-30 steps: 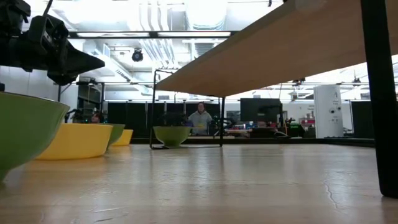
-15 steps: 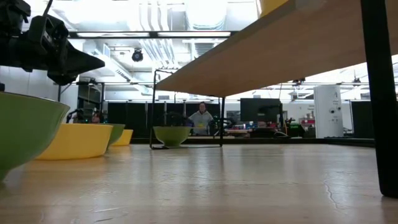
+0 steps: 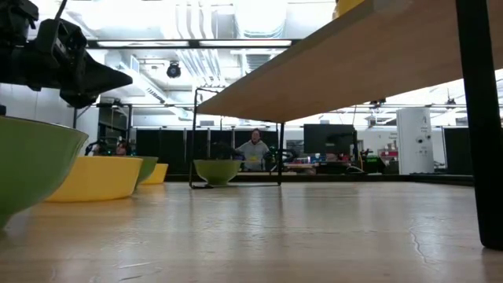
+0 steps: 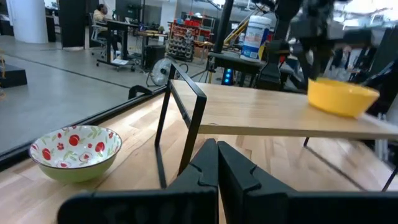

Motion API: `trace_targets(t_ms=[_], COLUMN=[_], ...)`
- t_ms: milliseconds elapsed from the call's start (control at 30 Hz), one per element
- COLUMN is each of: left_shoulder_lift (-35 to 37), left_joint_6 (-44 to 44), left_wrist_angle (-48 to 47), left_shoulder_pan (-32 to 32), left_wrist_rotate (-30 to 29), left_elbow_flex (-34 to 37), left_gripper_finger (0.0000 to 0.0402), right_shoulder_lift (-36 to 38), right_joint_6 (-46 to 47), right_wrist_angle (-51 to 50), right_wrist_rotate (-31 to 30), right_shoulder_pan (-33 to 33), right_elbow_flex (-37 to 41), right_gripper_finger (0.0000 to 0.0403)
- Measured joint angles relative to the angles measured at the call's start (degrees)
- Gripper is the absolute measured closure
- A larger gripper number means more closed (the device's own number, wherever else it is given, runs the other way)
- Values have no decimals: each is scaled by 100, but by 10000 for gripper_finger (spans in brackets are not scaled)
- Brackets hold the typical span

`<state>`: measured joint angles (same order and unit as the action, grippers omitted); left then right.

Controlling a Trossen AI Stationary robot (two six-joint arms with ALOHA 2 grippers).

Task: Pick & Place Mini bowls
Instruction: Put the top right yellow bowl on the shelf

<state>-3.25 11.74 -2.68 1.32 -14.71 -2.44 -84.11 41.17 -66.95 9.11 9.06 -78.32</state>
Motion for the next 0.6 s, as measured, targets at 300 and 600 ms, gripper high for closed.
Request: trace_targets(t_ms=[300,600], left_shoulder_lift=[0,-4], left_joint_6=[2831,5030], left_wrist_angle=[371,406], left_shoulder_pan=[-2,2], left_wrist_rotate=[111,22], left_elbow_flex=[27,9], left_gripper_finger=[402,402], right_shoulder_lift=[-10,-16], right_joint_6=[17,39], right_wrist_angle=[5,10], right_wrist_rotate=[-172,-311], right_shoulder_pan=[111,111], right_elbow_flex=[0,2], right_gripper_finger=[394,394])
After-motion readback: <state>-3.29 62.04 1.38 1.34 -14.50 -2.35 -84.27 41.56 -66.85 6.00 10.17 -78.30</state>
